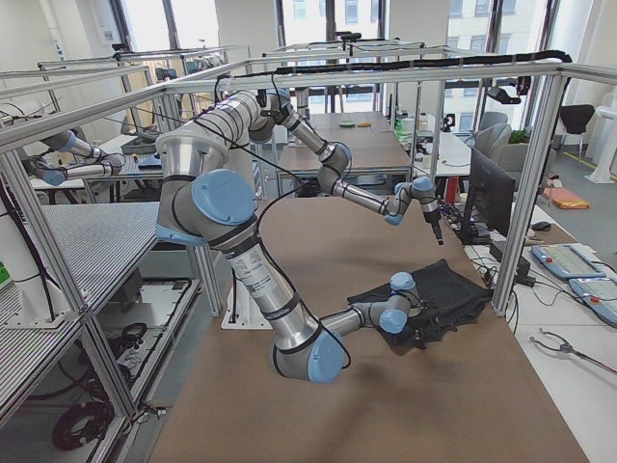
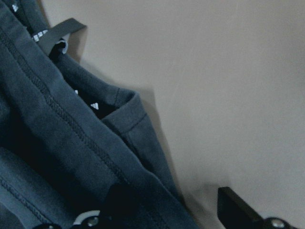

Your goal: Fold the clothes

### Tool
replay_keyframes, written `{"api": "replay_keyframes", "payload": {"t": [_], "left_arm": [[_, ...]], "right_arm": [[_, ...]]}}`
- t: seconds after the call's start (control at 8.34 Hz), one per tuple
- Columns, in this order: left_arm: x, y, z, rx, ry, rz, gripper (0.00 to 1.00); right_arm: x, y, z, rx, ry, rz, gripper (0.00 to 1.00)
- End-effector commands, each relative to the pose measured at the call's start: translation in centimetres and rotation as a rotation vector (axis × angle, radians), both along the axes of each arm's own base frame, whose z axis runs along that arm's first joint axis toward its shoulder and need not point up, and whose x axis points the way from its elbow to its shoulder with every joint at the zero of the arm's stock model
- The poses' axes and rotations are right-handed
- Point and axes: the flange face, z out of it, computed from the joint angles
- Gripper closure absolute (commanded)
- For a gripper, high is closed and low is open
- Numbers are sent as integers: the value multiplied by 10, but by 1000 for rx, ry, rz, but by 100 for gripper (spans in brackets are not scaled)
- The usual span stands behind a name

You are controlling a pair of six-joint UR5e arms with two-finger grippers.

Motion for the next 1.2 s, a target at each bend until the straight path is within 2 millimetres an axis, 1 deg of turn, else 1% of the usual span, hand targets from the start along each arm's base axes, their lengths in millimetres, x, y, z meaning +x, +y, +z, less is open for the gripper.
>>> {"api": "replay_keyframes", "payload": {"t": [0.0,0.12,0.36,0.48,0.6,0.72,0.84,0.96,1.08], "left_arm": [[2,1,2,-2,0,1,0],[1,1,3,-3,-2,2,0],[2,3,10,-8,-5,3,0],[2,3,11,-9,-5,2,0],[2,4,11,-10,-5,2,0],[2,9,15,-7,-3,4,0],[1,12,17,-7,-2,3,0],[1,12,17,-8,1,2,0],[0,13,14,-4,2,1,0]], "right_arm": [[-9,5,-5,-23,-19,25,75],[-9,3,-14,-16,-29,30,100],[-6,3,-22,-6,-42,31,100],[-2,5,-30,8,-55,31,100],[1,13,-43,24,-84,27,100],[5,28,-47,34,-104,16,100],[-7,53,-64,9,-153,13,100],[-30,84,-81,-29,-204,5,100],[-29,93,-88,-36,-227,26,100]]}}
